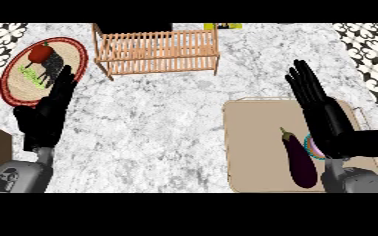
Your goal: Pick the cupcake from the tray and place it in the tiered shelf
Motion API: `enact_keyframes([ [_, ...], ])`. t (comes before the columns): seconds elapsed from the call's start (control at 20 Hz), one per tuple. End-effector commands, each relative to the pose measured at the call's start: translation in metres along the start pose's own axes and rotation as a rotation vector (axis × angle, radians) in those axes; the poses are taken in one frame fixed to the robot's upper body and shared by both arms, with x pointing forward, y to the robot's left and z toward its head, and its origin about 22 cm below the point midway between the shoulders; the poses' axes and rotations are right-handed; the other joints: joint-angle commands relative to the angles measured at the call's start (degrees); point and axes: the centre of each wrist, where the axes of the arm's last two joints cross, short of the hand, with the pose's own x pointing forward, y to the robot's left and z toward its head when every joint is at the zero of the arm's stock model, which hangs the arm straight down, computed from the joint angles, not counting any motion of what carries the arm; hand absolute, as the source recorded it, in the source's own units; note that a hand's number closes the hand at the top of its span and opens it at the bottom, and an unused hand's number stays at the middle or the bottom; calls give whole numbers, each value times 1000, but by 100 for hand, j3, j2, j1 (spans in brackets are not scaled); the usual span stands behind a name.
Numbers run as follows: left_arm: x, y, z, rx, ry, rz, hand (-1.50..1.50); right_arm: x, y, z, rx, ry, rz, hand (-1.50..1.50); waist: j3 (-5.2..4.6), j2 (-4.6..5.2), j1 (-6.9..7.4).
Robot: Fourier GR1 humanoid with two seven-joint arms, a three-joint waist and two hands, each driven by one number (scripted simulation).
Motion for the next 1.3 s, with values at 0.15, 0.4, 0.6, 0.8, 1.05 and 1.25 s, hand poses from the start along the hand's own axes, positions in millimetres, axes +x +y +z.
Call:
enact_keyframes([
  [0.15,-40,-10,20,-27,253,93,0,49,-125,-8,89,-144,190,150,43,-33,155],
  [0.4,-54,-20,30,-98,379,190,0,42,-215,34,-13,208,546,150,55,96,245],
  [0.6,-59,-17,29,-125,407,189,0,23,-258,48,77,122,376,-150,57,17,357],
  [0.8,-44,-18,20,-130,410,201,0,40,-279,50,272,100,399,-150,61,-8,389],
  [1.05,-52,-21,29,-144,441,190,0,78,-293,44,460,167,462,-150,41,-51,303],
  [1.25,-55,-26,32,-128,430,200,0,90,-279,28,568,214,540,-150,31,-69,258],
])
